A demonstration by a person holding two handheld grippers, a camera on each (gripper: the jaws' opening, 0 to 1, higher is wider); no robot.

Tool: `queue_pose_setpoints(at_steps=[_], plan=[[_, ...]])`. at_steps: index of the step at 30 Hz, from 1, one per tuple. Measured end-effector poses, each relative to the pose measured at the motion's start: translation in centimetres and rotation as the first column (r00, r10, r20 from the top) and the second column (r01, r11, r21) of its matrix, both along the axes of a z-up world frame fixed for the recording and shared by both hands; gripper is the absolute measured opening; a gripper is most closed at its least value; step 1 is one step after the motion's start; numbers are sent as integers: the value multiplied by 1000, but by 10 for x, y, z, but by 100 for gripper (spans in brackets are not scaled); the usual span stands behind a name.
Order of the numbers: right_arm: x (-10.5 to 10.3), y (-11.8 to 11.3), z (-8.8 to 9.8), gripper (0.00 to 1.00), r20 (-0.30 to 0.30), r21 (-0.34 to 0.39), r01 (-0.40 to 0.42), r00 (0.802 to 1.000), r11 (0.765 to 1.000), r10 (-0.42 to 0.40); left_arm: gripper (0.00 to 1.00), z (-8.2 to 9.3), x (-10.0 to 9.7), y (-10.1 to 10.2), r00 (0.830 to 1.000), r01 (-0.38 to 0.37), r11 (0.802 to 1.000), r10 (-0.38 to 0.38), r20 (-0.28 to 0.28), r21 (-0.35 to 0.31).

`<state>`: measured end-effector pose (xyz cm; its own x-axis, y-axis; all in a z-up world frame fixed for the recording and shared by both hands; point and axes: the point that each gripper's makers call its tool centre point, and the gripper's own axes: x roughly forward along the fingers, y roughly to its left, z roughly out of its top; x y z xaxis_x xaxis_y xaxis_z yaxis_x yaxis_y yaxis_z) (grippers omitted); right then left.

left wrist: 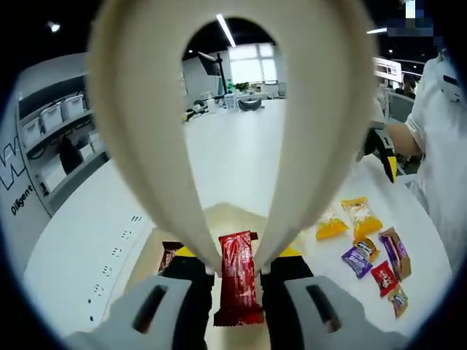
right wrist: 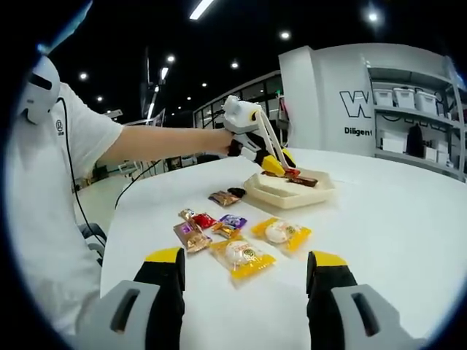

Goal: Place the target food into the container with the food tongs after gripping and lifting it, then release it inside without dropping or visibly crushing the food.

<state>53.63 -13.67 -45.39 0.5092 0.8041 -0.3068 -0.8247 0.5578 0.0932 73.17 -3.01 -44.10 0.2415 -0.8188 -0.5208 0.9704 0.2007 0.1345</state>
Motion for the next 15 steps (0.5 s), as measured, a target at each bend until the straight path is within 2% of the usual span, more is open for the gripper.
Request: queue_pose_setpoints(at_steps=[2, 4, 8, 15], plan=[[0, 0, 1, 66, 0, 1, 3, 1000, 1000, -3, 23, -4, 4, 1, 1000, -4, 1000, 4, -2, 6], [1, -2, 0, 66, -1, -5, 6, 1000, 1000, -6, 23, -10, 9, 3, 1000, -9, 999, 9, 18, 38], [2, -4, -1, 66, -4, -9, 12, 1000, 1000, -12, 23, -17, 16, 2, 1000, -14, 1000, 14, 3, 27], [4, -6, -2, 66, -10, -15, 16, 1000, 1000, -16, 23, -23, 22, -1, 1000, 6, 999, -6, 16, 50]])
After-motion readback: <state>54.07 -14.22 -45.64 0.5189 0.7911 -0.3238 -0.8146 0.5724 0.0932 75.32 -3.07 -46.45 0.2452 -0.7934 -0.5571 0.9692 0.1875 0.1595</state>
